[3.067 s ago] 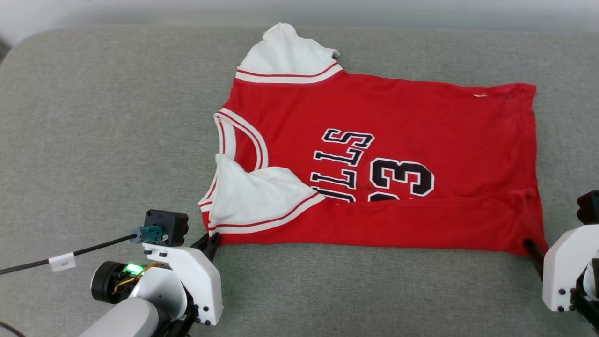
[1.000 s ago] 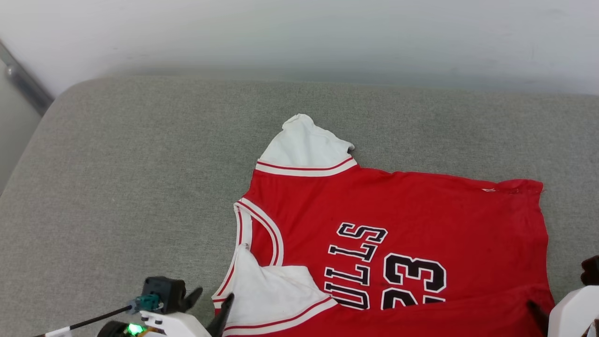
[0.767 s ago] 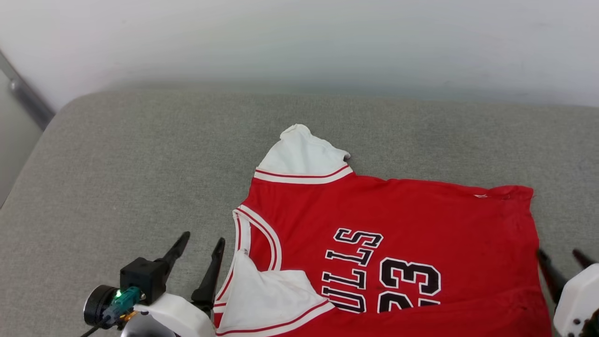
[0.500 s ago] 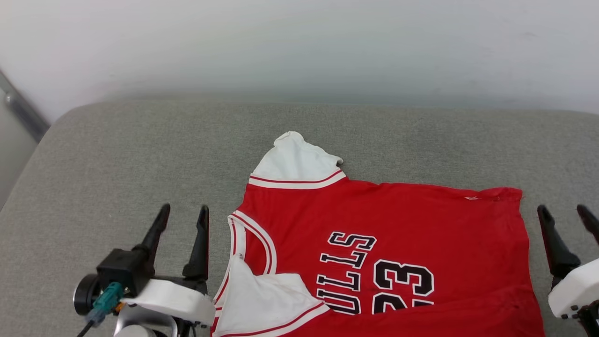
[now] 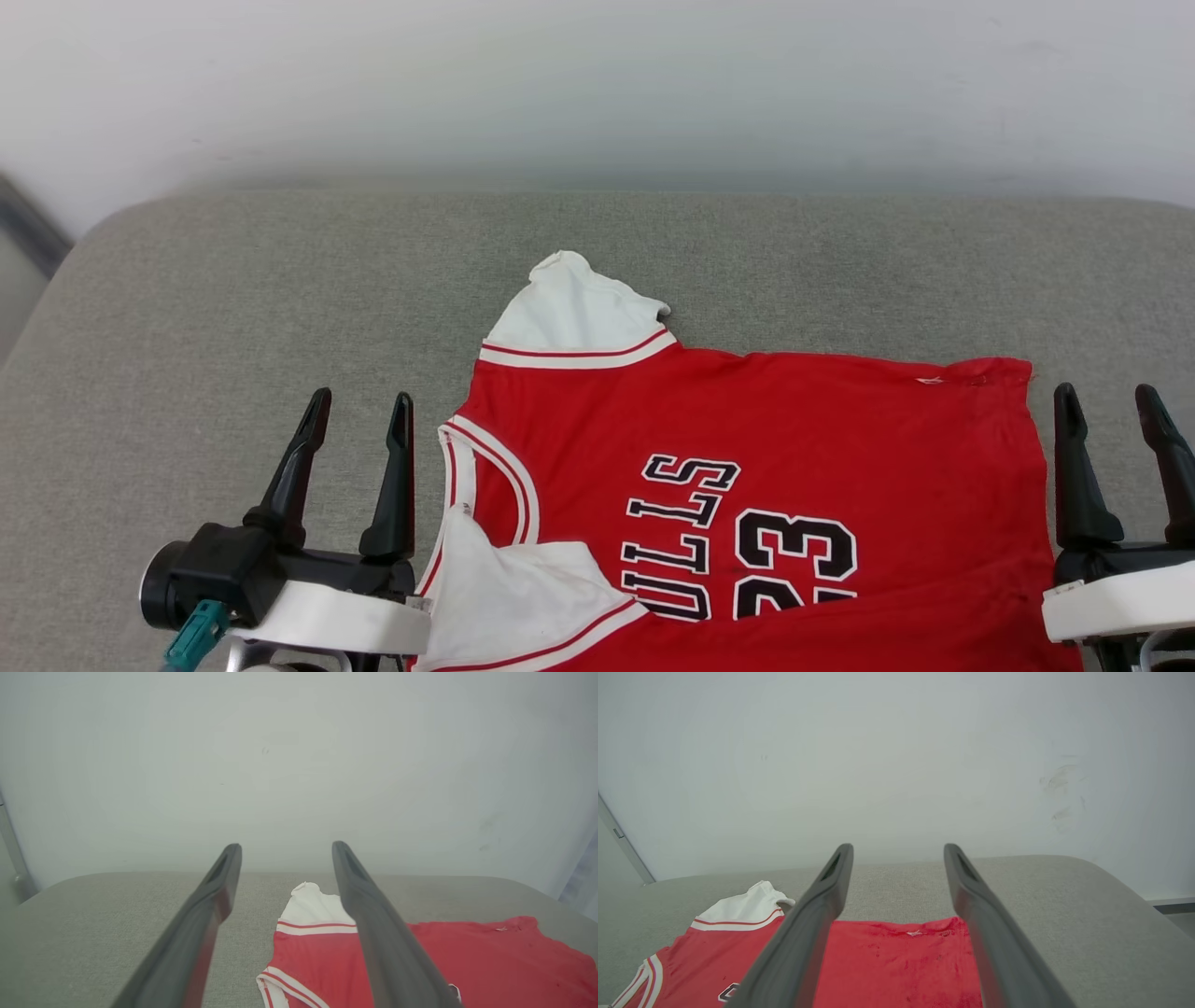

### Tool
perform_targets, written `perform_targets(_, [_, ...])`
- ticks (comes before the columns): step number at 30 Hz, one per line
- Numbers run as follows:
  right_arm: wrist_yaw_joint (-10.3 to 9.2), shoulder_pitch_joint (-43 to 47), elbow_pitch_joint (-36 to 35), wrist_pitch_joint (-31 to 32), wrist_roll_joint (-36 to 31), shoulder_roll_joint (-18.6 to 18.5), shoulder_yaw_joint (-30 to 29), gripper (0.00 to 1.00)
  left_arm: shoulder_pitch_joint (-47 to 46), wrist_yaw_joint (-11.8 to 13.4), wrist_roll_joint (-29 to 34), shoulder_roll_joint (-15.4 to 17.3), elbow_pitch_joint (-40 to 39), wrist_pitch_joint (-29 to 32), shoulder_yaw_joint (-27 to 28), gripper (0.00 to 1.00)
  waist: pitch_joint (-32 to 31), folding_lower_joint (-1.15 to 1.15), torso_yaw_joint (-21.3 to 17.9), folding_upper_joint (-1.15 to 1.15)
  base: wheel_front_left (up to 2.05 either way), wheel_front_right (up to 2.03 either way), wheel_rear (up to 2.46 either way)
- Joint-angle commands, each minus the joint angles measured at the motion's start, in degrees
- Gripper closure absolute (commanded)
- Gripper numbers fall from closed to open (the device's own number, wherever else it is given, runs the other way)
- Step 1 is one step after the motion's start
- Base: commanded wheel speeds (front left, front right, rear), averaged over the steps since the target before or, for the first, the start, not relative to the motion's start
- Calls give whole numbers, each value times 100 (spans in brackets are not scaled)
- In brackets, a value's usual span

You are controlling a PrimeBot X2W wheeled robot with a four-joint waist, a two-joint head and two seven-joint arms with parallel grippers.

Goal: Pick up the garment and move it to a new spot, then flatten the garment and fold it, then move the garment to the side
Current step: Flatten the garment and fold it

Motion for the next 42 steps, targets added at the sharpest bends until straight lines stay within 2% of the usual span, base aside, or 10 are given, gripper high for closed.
perform_targets(1, [-2, -4, 61, -104, -2, 41, 50, 0, 15, -167, 119, -86, 40, -12, 127, 0, 69, 0, -55, 0, 0, 0, 0])
perform_targets(5, [-2, -161, 119, -202, 51, 8, 93, 0, -180, -515, 161, -180, 231, -13, 286, 0, 253, 0, -205, 0, 0, 0, 0])
perform_targets(10, [-2, -335, 134, -282, 104, 55, 179, 0, -867, -855, 165, 163, 566, 291, 158, 0, 623, 0, -449, 0, 0, 0, 0])
perform_targets(14, [-2, -469, 253, -400, 174, 83, 276, 0, -1680, -1011, -7, 668, 752, 1158, -19, 0, 957, 0, -699, 0, 0, 0, 0])
perform_targets(20, [-2, -764, 534, -588, 51, 137, 650, 0, -3000, -1079, -657, 1735, 972, 2623, -556, 0, 1504, 0, -1202, 0, 0, 0, 0])
perform_targets(21, [-2, -764, 534, -588, 51, 137, 650, 0, -3000, -1079, -657, 1735, 972, 2623, -556, 0, 1504, 0, -1202, 0, 0, 0, 0])
perform_targets(23, [-2, -941, 623, -691, -65, 188, 863, 0, -3671, -1082, -1134, 2364, 1026, 3375, -908, 0, 1796, 0, -1444, 0, 0, 0, 0])
perform_targets(27, [-2, -1109, 694, -791, -102, 246, 1113, 0, -4495, -1085, -1869, 2998, 1149, 4408, -1390, 0, 2095, 0, -1735, 0, 0, 0, 0])
perform_targets(34, [-2, -1322, 734, -849, -181, 321, 1429, 0, -5503, -1085, -2662, 3433, 1568, 5954, -1752, 0, 2469, 0, -2042, 0, 0, 0, 0])
perform_targets(42, [-2, -1524, 749, -908, -182, 374, 1814, 0, -6237, -971, -2833, 3475, 2202, 7102, -1909, 0, 2800, 0, -2402, 0, 0, 0, 0])
